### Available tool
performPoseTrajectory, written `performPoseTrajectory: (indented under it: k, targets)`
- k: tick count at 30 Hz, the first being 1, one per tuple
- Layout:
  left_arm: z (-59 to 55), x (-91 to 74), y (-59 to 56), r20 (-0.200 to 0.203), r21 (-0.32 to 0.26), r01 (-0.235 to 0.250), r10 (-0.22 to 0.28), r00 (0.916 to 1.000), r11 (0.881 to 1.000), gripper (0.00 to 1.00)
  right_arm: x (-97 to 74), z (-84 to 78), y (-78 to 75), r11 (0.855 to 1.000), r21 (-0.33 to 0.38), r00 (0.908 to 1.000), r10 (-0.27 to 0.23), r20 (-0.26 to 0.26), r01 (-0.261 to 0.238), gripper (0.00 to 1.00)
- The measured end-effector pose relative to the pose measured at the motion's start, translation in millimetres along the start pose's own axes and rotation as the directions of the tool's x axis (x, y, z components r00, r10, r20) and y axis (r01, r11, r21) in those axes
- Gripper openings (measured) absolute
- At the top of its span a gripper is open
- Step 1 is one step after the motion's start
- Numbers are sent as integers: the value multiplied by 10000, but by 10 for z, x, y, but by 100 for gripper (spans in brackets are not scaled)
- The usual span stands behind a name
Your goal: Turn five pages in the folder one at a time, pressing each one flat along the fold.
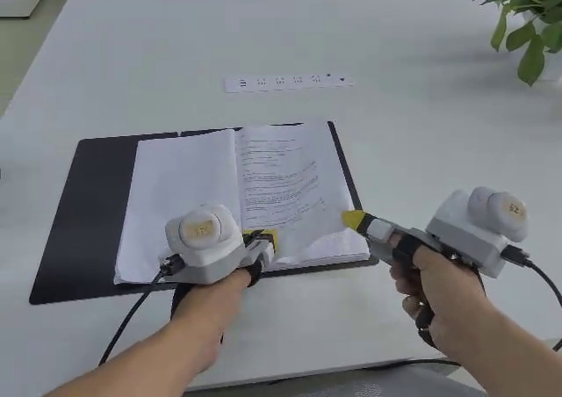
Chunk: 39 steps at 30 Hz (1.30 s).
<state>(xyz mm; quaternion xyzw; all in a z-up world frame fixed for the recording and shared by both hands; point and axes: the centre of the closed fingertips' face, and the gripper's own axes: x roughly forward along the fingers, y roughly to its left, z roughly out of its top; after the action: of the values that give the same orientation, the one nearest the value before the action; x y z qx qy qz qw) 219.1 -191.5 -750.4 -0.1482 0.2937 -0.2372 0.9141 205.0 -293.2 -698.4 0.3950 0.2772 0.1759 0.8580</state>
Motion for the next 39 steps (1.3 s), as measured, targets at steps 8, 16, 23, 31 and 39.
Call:
performPoseTrajectory:
  k: [8, 16, 23, 31, 39]
  targets:
    - [168, -416, 176, 326, 670, -98, 76, 9994, 9977, 13, 174, -18, 697, 9866, -812, 9900, 1411, -89, -1413, 0]
    - [390, -860, 463, 777, 1138, -411, 324, 9965, 9927, 15, 469, -320, 1251, 9632, -1405, 9723, 2196, -804, -2292, 0]
    - [526, -1165, 742, 1171, 1199, -870, 729, 9904, 9890, 16, 708, -652, 1506, 9510, -1619, 9595, 2406, -1468, -2633, 0]
    - [580, -1432, 1033, 1386, 1080, -1320, 1166, 9835, 9853, 15, 919, -984, 1657, 9443, -1792, 9480, 2367, -2128, -2760, 0]
    - [613, -1631, 1279, 1510, 1026, -1703, 1538, 9765, 9800, 14, 1147, -1340, 1645, 9402, -2168, 9358, 1935, -2946, -2627, 0]
